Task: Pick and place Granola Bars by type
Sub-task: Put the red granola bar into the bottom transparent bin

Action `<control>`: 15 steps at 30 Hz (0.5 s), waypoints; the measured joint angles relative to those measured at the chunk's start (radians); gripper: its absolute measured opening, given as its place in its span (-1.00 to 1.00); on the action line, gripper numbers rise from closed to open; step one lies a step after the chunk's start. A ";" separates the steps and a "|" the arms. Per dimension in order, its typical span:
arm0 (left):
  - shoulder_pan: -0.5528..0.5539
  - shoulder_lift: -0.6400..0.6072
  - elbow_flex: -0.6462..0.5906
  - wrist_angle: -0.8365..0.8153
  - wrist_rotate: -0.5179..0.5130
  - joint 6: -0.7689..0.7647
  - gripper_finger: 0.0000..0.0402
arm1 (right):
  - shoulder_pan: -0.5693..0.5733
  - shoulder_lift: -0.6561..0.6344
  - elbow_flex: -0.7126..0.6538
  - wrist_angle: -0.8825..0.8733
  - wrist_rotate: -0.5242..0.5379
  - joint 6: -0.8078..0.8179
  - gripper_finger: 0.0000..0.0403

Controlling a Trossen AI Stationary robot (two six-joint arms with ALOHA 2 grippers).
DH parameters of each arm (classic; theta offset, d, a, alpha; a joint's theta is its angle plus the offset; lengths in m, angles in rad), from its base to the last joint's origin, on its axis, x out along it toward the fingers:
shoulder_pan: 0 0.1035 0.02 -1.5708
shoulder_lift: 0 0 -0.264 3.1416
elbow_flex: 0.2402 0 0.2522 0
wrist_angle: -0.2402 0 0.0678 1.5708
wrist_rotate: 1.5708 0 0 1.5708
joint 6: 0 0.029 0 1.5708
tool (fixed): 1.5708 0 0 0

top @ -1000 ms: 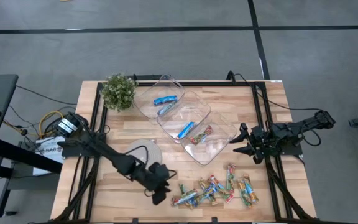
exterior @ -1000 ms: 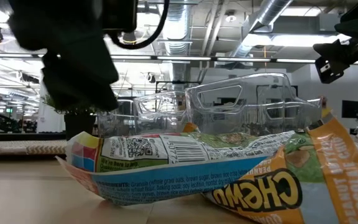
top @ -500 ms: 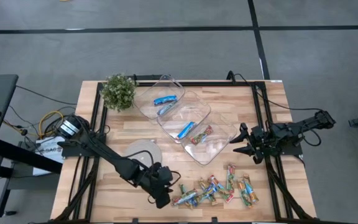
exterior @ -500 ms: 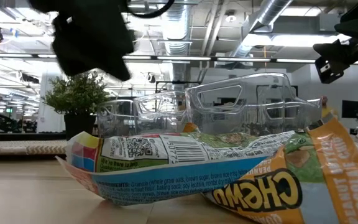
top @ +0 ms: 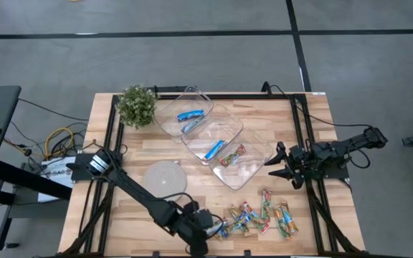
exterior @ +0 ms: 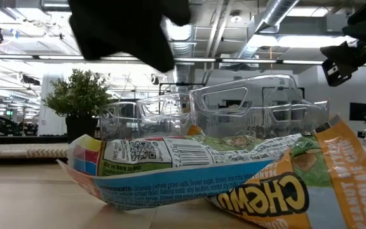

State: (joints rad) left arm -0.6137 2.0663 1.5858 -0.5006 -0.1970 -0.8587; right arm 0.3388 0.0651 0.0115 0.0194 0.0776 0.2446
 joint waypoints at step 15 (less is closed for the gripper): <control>0.010 0.015 0.045 -0.071 -0.043 -0.050 -0.32 | 0.000 0.028 -0.002 0.007 0.000 0.000 -0.09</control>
State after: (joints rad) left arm -0.6037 2.0815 1.6310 -0.5719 -0.2395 -0.9086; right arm 0.3386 0.0933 0.0097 0.0261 0.0780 0.2451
